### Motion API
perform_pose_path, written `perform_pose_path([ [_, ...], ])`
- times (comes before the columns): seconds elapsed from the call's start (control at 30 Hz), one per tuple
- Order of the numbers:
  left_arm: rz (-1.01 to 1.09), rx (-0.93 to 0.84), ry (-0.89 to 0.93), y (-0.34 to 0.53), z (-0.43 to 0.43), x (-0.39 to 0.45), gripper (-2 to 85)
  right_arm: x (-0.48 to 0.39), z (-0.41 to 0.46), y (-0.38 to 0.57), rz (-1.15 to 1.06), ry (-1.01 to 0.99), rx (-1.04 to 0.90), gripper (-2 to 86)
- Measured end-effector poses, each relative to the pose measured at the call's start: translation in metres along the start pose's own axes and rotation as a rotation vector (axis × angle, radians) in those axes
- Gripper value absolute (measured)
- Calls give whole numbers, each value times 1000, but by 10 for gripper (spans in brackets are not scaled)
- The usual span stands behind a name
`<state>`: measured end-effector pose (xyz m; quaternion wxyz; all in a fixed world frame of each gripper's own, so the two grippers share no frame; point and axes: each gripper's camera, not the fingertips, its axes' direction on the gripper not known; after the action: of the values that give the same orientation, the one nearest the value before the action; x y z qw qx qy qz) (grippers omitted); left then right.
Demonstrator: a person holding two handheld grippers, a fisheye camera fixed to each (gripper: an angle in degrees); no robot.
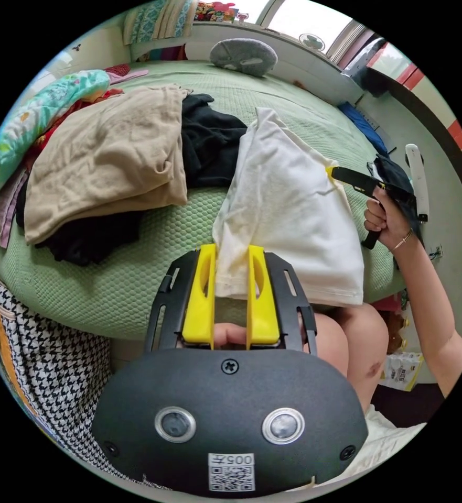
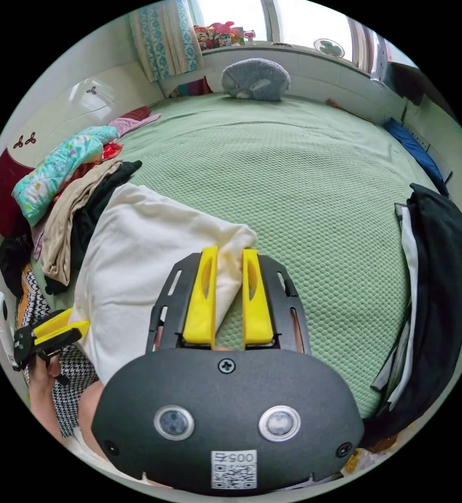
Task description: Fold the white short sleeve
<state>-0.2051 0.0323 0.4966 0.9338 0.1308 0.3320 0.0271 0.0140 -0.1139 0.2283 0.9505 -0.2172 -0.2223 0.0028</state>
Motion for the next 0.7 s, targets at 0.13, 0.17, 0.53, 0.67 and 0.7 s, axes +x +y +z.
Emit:
perform_pose_path([
  [0.13, 10, -17, -24, -3, 1, 30, 59, -3, -10, 0, -50, 32, -2, 5],
  [0.17, 13, -21, -28, -3, 0, 35, 58, -2, -12, 0, -55, 32, -4, 3],
  [0.53, 112, 99, 35, 1, -51, 143, 50, 18, -134, 5, -133, 109, 144, -5],
  [0.67, 171, 118, 49, 3, -66, 191, 49, 43, -177, 13, -115, 151, 169, -5],
  [0.7, 209, 129, 43, 5, -71, 210, 49, 53, -193, 16, -111, 185, 178, -5],
])
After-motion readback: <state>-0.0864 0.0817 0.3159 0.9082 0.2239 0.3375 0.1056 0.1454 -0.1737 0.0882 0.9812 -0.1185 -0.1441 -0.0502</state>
